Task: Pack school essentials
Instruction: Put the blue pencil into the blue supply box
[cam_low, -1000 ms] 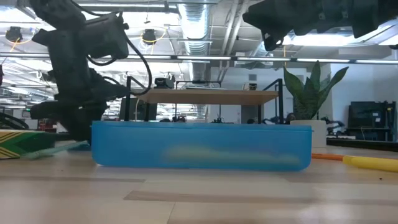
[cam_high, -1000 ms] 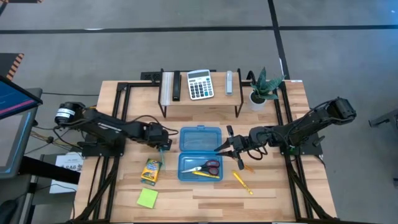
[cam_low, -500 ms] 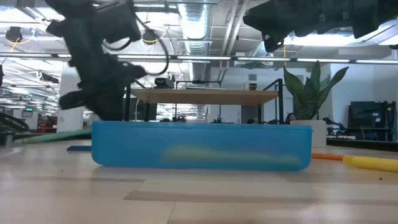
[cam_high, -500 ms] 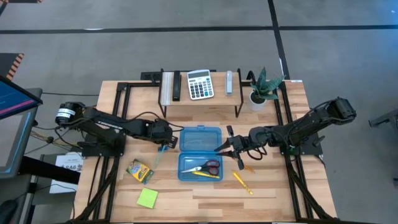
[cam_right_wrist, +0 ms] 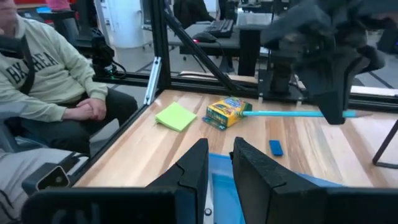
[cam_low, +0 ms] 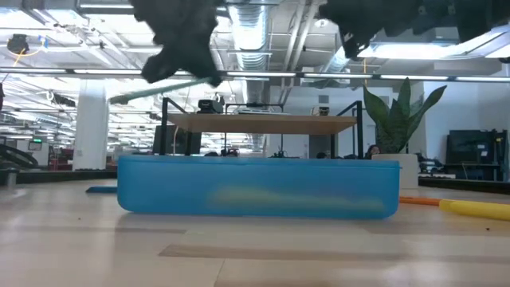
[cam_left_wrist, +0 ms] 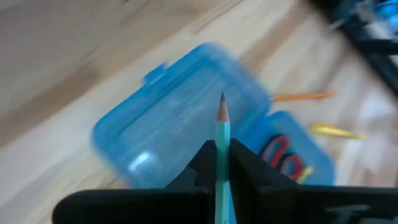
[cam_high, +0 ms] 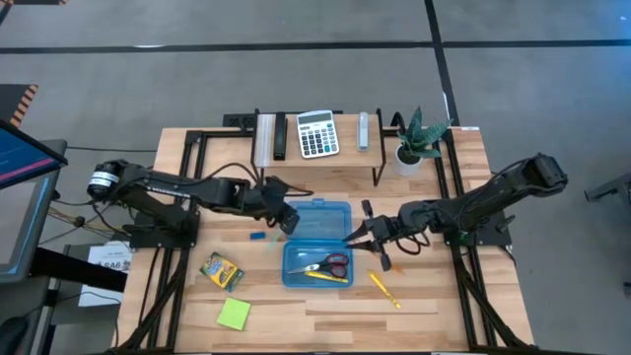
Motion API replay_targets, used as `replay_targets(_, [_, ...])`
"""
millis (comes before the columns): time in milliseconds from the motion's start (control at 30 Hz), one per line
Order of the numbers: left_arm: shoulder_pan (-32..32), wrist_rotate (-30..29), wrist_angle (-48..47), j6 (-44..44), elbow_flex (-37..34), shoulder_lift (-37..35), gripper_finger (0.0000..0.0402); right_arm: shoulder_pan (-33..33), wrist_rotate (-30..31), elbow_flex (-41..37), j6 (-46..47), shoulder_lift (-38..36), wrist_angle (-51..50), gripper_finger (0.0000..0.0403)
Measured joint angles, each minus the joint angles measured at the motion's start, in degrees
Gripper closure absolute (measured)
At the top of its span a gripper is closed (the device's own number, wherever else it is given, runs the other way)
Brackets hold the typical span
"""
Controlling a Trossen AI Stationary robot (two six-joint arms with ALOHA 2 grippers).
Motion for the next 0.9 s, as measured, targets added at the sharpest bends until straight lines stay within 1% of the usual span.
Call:
replay_targets(100, [-0.7, 0.5, 4.4, 3.4, 0.2, 0.0, 0.0401, 0.0, 0.0, 0.0, 0.0, -3.8, -1.7, 0.0310])
replay_targets(167, [-1.3, 0.5, 7.1, 4.7, 0.2, 0.6, 0.0401, 0.4, 0.0, 0.0, 0.1, -7.0, -4.6, 0.0310])
replay_targets(233, [-2.9, 0.6, 10.9, 6.3, 0.2, 2.0, 0.0401, 1.0, 0.0, 0.0, 0.1, -10.2, -7.6, 0.0310])
replay_targets(300, [-4.5, 1.9, 14.8, 8.8, 0.6, 4.1, 0.0401, 1.9, 0.0, 0.0, 0.1, -13.1, -10.9, 0.0310])
replay_targets(333, [-5.3, 2.7, 15.4, 10.2, 1.4, 5.4, 0.0401, 2.4, 0.0, 0.0, 0.1, -14.6, -12.7, 0.0310])
replay_targets(400, [-6.2, 3.8, 14.7, 12.9, 3.8, 8.8, 0.0401, 3.3, 0.0, 0.0, 0.1, -17.0, -14.4, 0.0310])
replay_targets(467, [-6.7, 4.6, 12.1, 15.6, 6.4, 12.4, 0.0401, 3.9, 0.0, 0.0, 0.0, -19.0, -16.2, 0.0310])
replay_targets(567, [-6.6, 6.7, 10.5, 18.5, 11.1, 18.1, 0.0401, 4.7, 0.0, 0.0, 0.0, -20.5, -17.2, 0.0310])
replay_targets(667, [-6.5, 9.2, 8.0, 20.9, 15.9, 23.4, 0.0401, 5.4, 0.1, 0.0, 0.0, -20.9, -18.5, 0.0310])
replay_targets(767, [-6.6, 10.5, 5.8, 23.1, 20.5, 27.8, 0.0401, 6.2, 0.1, 0.0, 0.0, -20.9, -19.1, 0.0310])
replay_targets(900, [-6.6, 11.7, 2.6, 25.9, 26.1, 32.0, 0.0401, 6.8, 0.1, 0.0, 0.0, -20.9, -19.3, 0.0310])
